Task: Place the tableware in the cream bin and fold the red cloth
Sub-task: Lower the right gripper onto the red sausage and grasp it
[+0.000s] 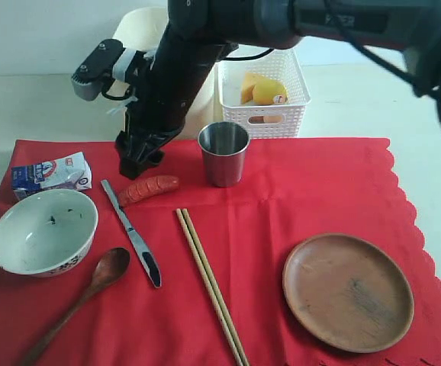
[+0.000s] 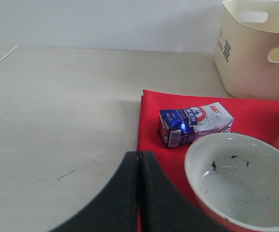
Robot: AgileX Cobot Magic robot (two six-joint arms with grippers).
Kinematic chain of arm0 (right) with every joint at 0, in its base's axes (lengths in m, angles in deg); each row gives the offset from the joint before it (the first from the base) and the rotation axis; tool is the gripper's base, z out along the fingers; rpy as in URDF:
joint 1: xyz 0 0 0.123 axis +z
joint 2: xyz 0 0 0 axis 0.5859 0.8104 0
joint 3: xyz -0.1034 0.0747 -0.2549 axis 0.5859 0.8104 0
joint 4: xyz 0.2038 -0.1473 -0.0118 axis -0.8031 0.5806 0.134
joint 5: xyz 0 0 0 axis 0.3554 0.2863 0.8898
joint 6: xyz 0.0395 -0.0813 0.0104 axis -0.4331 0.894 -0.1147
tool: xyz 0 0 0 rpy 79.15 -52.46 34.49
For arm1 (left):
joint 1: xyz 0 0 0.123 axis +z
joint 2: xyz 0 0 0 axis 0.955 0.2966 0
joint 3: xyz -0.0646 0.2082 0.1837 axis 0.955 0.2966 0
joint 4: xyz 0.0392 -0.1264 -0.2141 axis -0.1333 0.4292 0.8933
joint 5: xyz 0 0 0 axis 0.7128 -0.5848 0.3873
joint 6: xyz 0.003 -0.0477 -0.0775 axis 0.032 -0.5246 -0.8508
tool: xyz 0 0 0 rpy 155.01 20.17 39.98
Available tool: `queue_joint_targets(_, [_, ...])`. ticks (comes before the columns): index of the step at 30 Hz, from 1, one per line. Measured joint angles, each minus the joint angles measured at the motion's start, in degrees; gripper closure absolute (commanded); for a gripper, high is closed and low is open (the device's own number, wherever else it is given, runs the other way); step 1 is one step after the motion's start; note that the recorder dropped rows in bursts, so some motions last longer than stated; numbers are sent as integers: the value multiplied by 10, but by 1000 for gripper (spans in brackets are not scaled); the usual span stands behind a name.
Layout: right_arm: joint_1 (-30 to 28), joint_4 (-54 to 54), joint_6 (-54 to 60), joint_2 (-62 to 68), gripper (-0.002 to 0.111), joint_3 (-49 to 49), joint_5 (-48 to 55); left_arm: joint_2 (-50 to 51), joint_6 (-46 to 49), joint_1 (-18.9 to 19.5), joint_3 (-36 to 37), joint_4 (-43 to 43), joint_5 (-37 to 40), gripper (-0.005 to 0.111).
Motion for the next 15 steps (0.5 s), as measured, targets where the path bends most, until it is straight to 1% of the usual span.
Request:
queue_joint_targets(7, [0,33,0,72,46,-86,54,0,0,0,0,0,0,107])
queue_joint_targets(15, [0,76,0,116,46,-127,69,0,0,0,0,0,0,107])
